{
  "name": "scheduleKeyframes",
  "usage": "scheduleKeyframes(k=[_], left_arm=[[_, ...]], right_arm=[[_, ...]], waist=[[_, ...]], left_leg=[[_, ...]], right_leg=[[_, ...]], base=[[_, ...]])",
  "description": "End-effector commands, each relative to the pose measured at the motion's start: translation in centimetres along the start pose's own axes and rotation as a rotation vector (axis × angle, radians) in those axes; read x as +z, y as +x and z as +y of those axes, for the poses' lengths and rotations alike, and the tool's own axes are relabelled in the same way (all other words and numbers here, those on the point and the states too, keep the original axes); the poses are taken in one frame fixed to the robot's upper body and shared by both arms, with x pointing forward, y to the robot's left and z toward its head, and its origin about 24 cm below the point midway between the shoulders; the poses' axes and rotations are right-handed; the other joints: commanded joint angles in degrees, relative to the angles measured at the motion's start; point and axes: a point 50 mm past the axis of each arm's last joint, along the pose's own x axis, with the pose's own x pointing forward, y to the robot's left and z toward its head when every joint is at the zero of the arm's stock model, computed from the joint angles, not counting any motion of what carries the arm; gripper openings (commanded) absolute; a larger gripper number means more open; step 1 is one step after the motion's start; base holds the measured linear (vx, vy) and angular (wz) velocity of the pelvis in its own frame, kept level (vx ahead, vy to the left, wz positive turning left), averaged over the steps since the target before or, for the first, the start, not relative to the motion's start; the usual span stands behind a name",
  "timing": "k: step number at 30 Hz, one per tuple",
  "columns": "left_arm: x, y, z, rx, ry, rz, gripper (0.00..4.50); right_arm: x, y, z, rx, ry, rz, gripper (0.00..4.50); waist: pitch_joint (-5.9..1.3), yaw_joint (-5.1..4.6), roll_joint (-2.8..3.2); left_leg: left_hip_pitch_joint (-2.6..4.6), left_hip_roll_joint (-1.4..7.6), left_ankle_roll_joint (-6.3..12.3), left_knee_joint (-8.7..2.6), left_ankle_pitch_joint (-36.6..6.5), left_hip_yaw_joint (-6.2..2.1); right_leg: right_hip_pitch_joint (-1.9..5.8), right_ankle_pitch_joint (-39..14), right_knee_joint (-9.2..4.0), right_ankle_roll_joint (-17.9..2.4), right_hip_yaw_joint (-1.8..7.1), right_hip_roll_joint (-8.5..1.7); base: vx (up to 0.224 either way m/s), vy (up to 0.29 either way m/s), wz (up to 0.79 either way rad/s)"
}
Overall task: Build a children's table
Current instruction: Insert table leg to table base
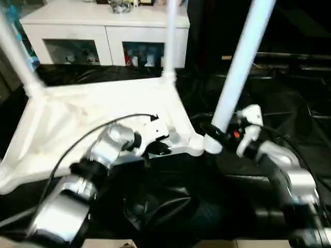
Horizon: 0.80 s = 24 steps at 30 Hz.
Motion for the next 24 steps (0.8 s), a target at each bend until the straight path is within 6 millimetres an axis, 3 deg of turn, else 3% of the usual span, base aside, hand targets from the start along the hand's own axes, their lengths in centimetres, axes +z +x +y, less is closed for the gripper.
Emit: scheduleKeyframes(k=[1,5,11,13,17,24], left_arm=[[-1.1,0.6,-1.1,-0.032,0.001,0.015,0.00],[-0.7,0.4,-1.2,-0.040,0.009,-0.027,0.00],[-0.8,0.1,-1.3,-0.049,0.013,-0.033,0.00],[-1.1,-0.1,-1.5,-0.093,0.020,-0.012,0.00],[-1.3,-0.3,-1.7,-0.131,0.024,0.011,0.00],[-1.1,-0.3,-1.4,-0.114,0.014,0.010,0.00]], right_arm=[[0.0,0.6,-0.1,0.034,-0.012,0.047,1.92],[-0.1,1.5,-0.2,0.058,-0.023,0.084,1.92],[-0.2,2.2,-0.2,0.084,-0.015,0.104,1.92],[-0.3,2.4,-0.3,0.093,-0.020,0.123,1.92],[-0.5,2.5,-0.4,0.096,-0.019,0.141,1.92],[-1.1,2.1,-0.9,0.082,0.080,0.101,1.92]], waist=[[-3.16,0.30,-0.72],[-3.37,0.37,-1.20],[-3.66,0.54,-1.43],[-3.53,0.57,-1.50],[-3.39,0.23,-1.35],[-3.43,0.12,-1.51]], left_leg=[[0.61,4.39,2.52,-5.03,-9.40,-1.69],[0.65,4.42,3.70,-4.89,-5.49,-1.51],[0.48,4.41,6.00,-4.52,-1.67,-1.41],[0.40,4.44,6.44,-4.54,-2.00,-1.40],[0.47,4.58,5.29,-4.77,-3.92,-1.43],[0.64,4.66,4.54,-4.90,-4.86,-1.38]], right_leg=[[1.64,-5.61,-4.99,-15.58,2.60,-4.92],[1.71,1.05,-4.32,-16.51,2.52,-4.88],[1.90,7.47,-3.58,-17.79,2.37,-4.94],[1.86,6.72,-3.70,-17.70,2.37,-5.08],[1.73,3.71,-3.92,-17.67,2.36,-5.02],[1.77,4.58,-3.96,-18.07,2.46,-5.06]], base=[[0.000,0.000,0.00],[0.000,0.000,0.00],[0.000,0.000,0.00],[0.000,0.000,0.00],[0.000,0.000,0.00],[0.000,0.000,0.00]])
